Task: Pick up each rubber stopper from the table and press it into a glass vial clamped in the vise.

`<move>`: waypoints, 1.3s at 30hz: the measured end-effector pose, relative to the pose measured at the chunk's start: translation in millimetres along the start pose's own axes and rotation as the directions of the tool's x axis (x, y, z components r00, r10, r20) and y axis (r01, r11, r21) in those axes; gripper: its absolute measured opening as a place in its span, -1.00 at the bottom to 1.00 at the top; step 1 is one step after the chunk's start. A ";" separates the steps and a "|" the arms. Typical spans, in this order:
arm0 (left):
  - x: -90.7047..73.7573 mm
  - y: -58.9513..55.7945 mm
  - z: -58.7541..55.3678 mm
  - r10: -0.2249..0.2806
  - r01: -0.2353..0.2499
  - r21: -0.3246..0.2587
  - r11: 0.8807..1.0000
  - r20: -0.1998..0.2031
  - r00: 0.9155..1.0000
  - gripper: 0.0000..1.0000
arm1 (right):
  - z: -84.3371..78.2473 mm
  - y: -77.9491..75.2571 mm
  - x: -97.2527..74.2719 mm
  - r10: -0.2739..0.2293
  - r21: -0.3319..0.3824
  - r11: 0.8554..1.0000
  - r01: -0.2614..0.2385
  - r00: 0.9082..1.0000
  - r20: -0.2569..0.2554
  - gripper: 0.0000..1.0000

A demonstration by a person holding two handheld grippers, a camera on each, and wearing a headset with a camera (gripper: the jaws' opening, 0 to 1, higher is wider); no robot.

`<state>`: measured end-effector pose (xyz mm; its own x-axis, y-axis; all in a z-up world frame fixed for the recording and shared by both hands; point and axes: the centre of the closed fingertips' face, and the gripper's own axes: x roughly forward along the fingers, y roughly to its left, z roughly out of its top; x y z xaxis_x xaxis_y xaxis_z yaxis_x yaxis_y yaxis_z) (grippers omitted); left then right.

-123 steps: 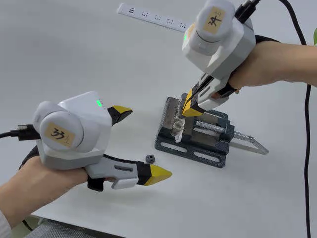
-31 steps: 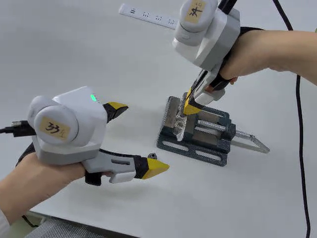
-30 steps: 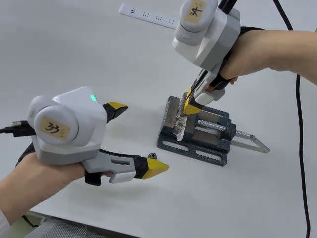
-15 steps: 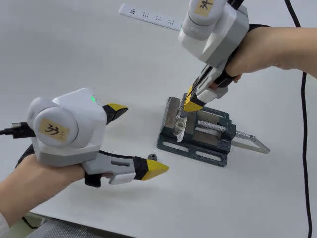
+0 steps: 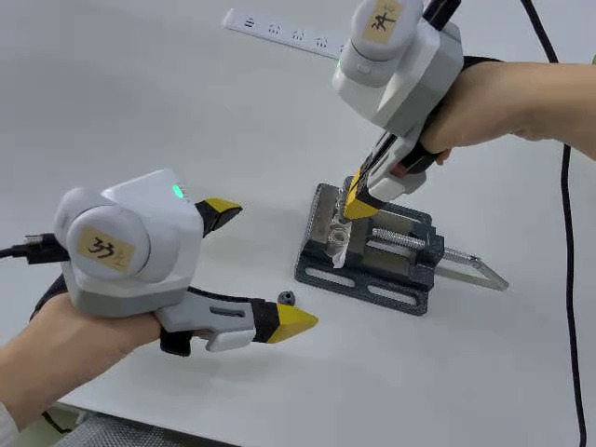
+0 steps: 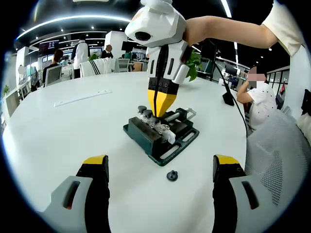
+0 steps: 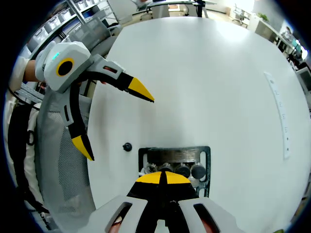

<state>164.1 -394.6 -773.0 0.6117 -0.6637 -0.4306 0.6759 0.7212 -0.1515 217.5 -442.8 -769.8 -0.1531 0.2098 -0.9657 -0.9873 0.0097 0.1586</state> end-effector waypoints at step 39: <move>5.9 -2.1 -1.7 -0.010 0.010 -0.012 1.000 -0.005 1.000 0.73 | -1.0 3.7 1.5 0.030 0.173 0.985 -0.011 0.994 -0.107 -1.00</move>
<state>165.6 -399.7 -776.7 0.6030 -0.6697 -0.4335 0.6770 0.7170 -0.1660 213.6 -443.4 -770.8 -0.1861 0.1047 -0.9769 -0.9633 0.1761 0.2024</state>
